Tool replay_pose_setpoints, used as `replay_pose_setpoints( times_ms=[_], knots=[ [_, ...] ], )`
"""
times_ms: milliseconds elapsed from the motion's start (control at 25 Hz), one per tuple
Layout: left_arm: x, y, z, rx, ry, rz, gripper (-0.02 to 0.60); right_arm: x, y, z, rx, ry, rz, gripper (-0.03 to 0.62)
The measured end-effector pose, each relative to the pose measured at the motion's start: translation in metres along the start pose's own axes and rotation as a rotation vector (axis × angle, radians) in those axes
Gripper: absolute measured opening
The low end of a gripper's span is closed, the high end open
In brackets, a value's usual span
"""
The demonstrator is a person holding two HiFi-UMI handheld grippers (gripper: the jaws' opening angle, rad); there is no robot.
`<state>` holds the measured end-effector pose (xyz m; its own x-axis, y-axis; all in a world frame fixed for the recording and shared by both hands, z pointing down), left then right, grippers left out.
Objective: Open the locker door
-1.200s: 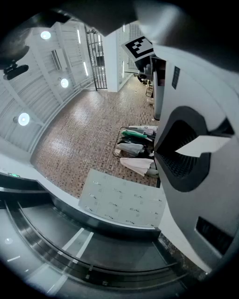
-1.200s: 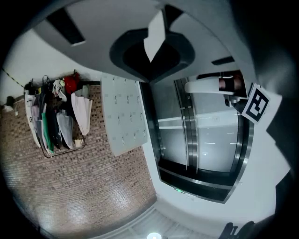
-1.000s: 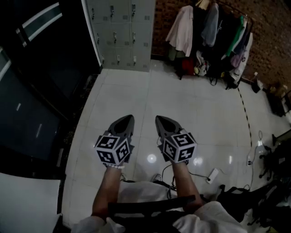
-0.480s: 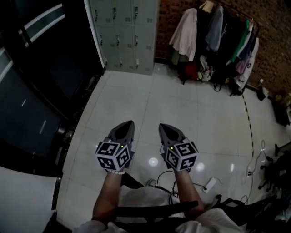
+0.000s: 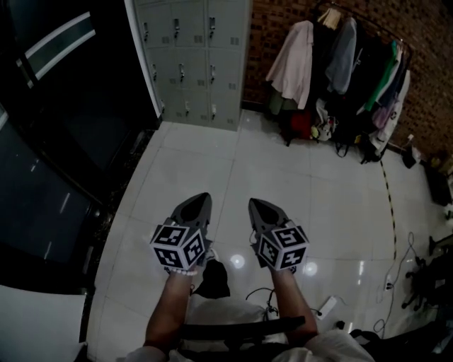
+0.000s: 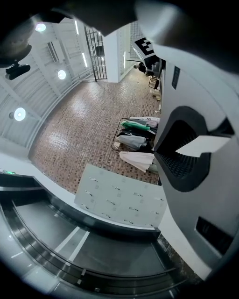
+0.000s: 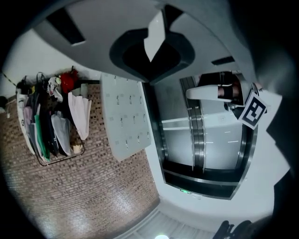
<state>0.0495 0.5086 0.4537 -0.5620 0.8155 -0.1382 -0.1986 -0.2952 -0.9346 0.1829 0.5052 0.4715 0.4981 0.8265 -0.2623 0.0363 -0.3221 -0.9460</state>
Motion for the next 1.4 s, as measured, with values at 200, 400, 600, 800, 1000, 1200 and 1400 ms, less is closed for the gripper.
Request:
replay_pose_setpoints(
  times_ms=[200, 400, 600, 800, 1000, 1200, 1400],
  knots=[
    [-0.061, 0.031, 0.058, 0.017, -0.014, 0.012, -0.008, -0.084, 0.034, -0.021, -0.043, -0.001, -0.008, 0.008],
    [-0.116, 0.068, 0.117, -0.003, -0.039, 0.023, -0.008, -0.162, 0.072, -0.037, -0.057, -0.016, -0.046, 0.009],
    [-0.16, 0.101, 0.163, -0.01, -0.053, 0.027, -0.008, -0.221, 0.1, -0.047, -0.054, -0.026, -0.055, 0.011],
    [-0.199, 0.114, 0.19, -0.004, -0.07, 0.031, -0.008, -0.262, 0.107, -0.064, -0.075, -0.029, -0.041, 0.011],
    [-0.242, 0.121, 0.225, -0.001, -0.063, 0.032, -0.008, -0.316, 0.116, -0.087, -0.078, -0.019, -0.04, 0.011],
    [-0.301, 0.143, 0.272, -0.012, -0.047, 0.017, -0.008, -0.393, 0.141, -0.114, -0.057, 0.018, -0.058, 0.011],
    [-0.367, 0.181, 0.324, -0.018, -0.022, -0.002, -0.008, -0.478, 0.185, -0.141, -0.034, 0.058, -0.075, 0.011]
  ],
)
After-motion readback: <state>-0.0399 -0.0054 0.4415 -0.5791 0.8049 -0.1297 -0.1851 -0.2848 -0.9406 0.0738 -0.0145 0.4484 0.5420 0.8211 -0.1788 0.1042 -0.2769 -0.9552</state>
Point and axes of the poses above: the fingertips, and each gripper's own axes: x backward along the fingers, z to its left, y out of its top, the point moved 2 cm from there along x, backward along the fingers, and after that the axes turned 7 degrees about -y, right-handed, at the moved point
